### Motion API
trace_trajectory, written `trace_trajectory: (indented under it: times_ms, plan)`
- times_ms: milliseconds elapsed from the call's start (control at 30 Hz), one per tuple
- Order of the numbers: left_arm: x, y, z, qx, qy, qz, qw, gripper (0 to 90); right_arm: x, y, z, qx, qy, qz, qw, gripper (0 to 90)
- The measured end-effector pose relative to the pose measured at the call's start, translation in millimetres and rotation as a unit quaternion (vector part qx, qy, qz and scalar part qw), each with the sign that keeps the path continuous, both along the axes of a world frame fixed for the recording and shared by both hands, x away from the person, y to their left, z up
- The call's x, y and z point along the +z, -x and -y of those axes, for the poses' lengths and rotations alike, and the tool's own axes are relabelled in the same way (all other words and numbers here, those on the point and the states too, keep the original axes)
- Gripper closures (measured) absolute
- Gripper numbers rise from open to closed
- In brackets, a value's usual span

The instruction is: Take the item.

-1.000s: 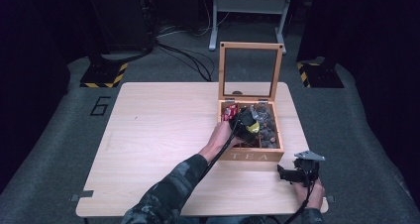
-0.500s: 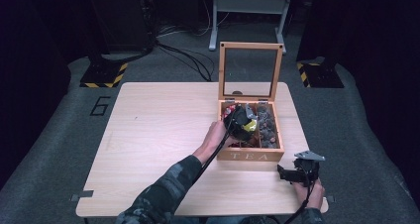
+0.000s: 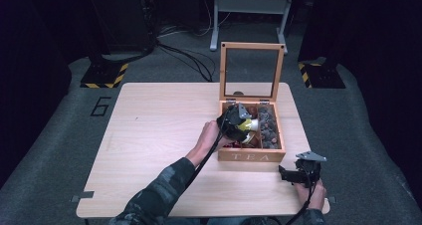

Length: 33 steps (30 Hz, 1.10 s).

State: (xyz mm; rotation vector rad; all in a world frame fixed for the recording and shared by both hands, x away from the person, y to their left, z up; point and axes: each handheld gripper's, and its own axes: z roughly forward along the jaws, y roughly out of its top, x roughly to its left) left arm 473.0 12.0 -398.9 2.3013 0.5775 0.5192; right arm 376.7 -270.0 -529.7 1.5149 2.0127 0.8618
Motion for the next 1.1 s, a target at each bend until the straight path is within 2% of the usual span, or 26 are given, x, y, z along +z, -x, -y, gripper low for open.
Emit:
trace_trajectory:
  times_ms: [367, 533, 767, 1000, 1100]
  plan:
    - [13.8, 5.8, -22.7, 0.015, 0.012, 0.013, 0.9997, 37.5, 0.0, 0.0, 0.0, 0.000, 0.000, 0.000, 1.0000, 2.0]
    - [18.7, 7.3, -38.7, 0.024, 0.015, 0.018, 0.9994, 37.5, 0.0, 0.0, -0.2, -0.001, -0.001, 0.000, 1.0000, 2.0]
    - [20.7, 8.3, -55.2, 0.041, 0.026, 0.022, 0.9986, 37.5, 0.0, 0.0, -0.4, -0.002, -0.001, 0.000, 1.0000, 2.0]
    - [23.7, 8.8, -74.6, 0.054, 0.025, 0.028, 0.9978, 37.5, 0.0, 0.0, -0.4, -0.002, -0.002, 0.000, 1.0000, 2.0]
    - [24.4, 9.2, -83.1, 0.063, 0.034, 0.026, 0.9971, 37.5, 0.0, 0.1, -0.2, -0.001, 0.000, 0.000, 1.0000, 2.0]
